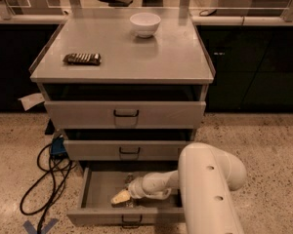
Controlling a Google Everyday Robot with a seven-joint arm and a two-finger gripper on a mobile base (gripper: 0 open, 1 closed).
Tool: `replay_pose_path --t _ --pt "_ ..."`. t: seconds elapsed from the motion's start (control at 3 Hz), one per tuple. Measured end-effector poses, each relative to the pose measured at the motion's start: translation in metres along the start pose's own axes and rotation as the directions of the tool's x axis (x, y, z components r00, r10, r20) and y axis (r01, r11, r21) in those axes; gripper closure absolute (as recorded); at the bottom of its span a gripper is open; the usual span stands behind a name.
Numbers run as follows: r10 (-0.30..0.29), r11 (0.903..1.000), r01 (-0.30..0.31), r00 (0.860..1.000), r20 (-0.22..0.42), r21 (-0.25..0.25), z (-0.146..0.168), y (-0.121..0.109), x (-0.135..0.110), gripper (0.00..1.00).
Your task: Pick water bottle from bottom drawer and place on counter
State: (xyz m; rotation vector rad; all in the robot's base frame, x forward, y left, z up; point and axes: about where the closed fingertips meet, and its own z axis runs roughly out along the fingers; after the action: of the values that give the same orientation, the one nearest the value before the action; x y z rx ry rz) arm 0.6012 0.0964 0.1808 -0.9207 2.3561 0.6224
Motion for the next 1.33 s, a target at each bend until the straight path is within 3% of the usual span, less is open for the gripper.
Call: replay_pose_path --t 0.33,0.67,1.33 --pt "0.076 0.9957 -0.077 0.997 0.013 0.052 0.021 -0.014 0.006 0.00" --pt "0.044 0.9983 -0.042 0.998 -0.046 0.041 0.039 -0.019 0.012 0.00" --pt "0.044 0.9982 -0.041 0.996 -0.071 0.044 0.047 -0.021 0.018 0.00"
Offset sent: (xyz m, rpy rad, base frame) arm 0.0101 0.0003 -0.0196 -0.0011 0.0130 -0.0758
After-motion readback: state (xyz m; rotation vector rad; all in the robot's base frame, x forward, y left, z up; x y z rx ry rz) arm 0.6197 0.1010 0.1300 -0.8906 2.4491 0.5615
